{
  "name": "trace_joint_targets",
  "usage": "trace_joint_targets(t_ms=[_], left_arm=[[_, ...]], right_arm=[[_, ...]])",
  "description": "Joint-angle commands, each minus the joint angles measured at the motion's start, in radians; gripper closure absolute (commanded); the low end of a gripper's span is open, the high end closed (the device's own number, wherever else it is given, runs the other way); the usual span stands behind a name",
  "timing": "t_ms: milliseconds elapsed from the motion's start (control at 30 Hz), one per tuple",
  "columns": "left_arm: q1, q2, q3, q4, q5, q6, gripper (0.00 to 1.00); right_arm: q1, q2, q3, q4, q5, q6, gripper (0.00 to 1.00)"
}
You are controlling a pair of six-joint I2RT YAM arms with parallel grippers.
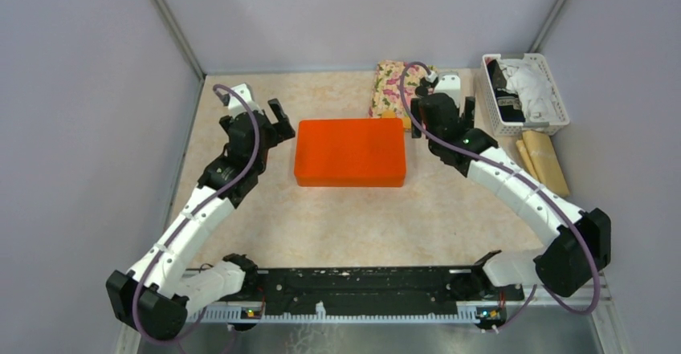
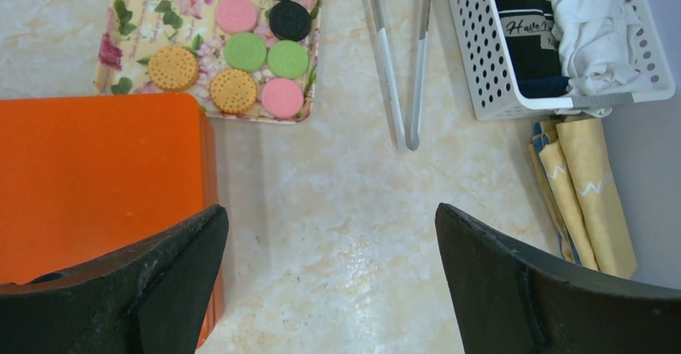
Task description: Pack the cookies
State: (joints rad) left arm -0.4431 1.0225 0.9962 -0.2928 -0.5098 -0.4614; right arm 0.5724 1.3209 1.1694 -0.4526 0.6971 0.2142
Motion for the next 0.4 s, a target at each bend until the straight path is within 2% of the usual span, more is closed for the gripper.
trace_joint_targets(t_ms=[0, 133, 367], left_arm=[[-0.003, -0.021, -0.021, 0.038, 0.004, 0.004, 0.01], [-0.003, -0.016, -0.027, 0.052, 0.026, 0.006, 0.01], [-0.002, -0.013, -0.037, 0.053, 0.038, 0.011, 0.01]], right_arm=[[0.002, -0.058, -0.005, 0.060, 0.028, 0.001, 0.01], [0.003, -0.040, 0.010, 0.002, 0.087, 0.035, 0.01], [0.002, -0.077, -0.030, 0.035, 0.076, 0.043, 0.01]])
